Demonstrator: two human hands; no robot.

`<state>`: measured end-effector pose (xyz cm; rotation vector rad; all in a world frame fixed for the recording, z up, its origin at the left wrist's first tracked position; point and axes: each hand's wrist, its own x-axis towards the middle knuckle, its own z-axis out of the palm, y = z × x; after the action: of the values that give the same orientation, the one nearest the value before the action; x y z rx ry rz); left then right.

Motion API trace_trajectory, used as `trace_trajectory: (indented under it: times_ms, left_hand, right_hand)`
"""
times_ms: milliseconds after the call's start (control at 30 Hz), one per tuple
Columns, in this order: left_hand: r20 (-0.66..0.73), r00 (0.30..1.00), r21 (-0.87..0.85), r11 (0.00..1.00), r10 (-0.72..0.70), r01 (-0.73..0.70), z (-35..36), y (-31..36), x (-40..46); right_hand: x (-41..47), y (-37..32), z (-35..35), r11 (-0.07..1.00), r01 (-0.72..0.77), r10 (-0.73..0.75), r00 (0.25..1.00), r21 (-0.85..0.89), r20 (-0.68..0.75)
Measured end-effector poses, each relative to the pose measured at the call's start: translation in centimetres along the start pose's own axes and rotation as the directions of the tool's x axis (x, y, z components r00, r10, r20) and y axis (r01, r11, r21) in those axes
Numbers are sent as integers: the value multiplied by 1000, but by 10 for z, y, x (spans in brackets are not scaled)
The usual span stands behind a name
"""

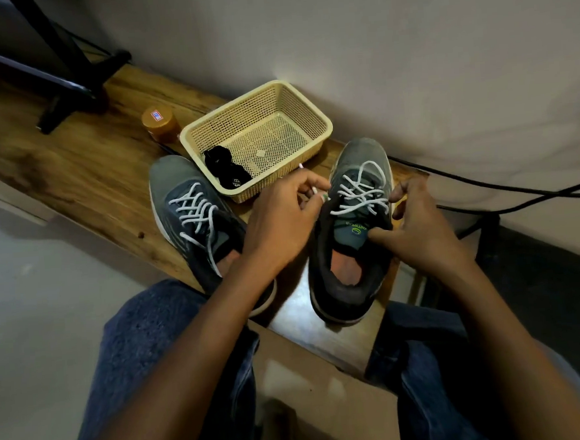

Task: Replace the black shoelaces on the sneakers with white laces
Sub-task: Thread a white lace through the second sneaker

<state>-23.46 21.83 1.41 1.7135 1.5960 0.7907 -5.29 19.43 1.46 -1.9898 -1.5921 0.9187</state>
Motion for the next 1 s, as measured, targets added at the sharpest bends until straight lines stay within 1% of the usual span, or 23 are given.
trace_trajectory:
  times_ms: [133, 200, 267, 333, 433, 533, 567, 633, 667, 700, 733, 767, 800, 833, 867, 900, 967, 1000]
  left_hand:
    - [-83, 991, 203, 972, -103, 118, -7, 4, -1]
    - [-119, 986, 264, 954, -116, 144, -8, 4, -2]
    - [-120, 990, 325, 939, -75, 111, -5, 2, -2]
    - [-101, 995, 398, 917, 5, 36, -2, 0, -1]
    - [-16, 996, 401, 913, 83, -70, 2, -2, 1]
    - [75, 995, 429, 898, 73, -98, 8, -7, 1]
    - [74, 995, 445, 891, 63, -89, 9, -9, 2]
    - [29, 998, 449, 892, 49, -57, 8, -9, 5]
    - [-4, 999, 419, 908, 32, -27, 7, -8, 6]
    - [-26, 1000, 334, 942, -10, 18, 5, -8, 8]
    - [-34, 998, 162, 984, -61, 66, 2, -8, 10]
    - [-34, 994, -72, 992, -106, 103, -2, -5, 11]
    - [-22, 988, -305, 943, -150, 136, -6, 0, 11]
    - [-9, 984, -468, 870, -177, 152, -8, 6, 10]
    - [2, 984, -559, 816, -178, 148, -10, 10, 10]
    - [16, 987, -609, 781, -160, 137, -11, 13, 10]
    - [49, 991, -653, 746, -127, 128, -8, 15, 10]
    - [65, 992, -652, 748, -110, 126, -5, 15, 10]
  right_hand:
    - [-1, -3, -1, 1000, -12, 12, 1000, 15, 11]
    - [-1, -4, -2, 1000, -21, 20, 1000, 20, 14]
    - [-1, -4, -2, 1000, -27, 27, 1000, 11, 16]
    - [0, -3, -1, 1000, -19, 19, 1000, 4, 13]
    - [-1, 0, 1, 1000, 3, -3, 1000, -15, 4]
    - [0, 0, 2, 1000, 6, -6, 1000, -6, -2]
    - [0, 1, 2, 1000, 4, -4, 1000, 2, -2]
    - [-1, 1, 2, 1000, 9, -8, 1000, 13, -5]
    - [-1, 1, 2, 1000, 11, -10, 1000, 14, -8]
    - [-1, 1, 2, 1000, 10, -10, 1000, 17, -11]
    - [-1, 2, 2, 1000, 9, -9, 1000, 23, -13]
    - [-1, 2, 1, 999, 9, -8, 1000, 33, -14]
    - [-1, 2, 0, 999, 11, -11, 1000, 41, -11]
    - [-1, 2, -1, 999, 16, -16, 1000, 46, -4]
    - [-2, 2, -2, 999, 25, -26, 1000, 45, 11]
    - [-3, 2, -3, 999, 35, -37, 999, 40, 32]
    - [-4, 1, -3, 998, 52, -54, 996, 37, 64]
    - [-4, 1, -2, 998, 58, -60, 996, 37, 73]
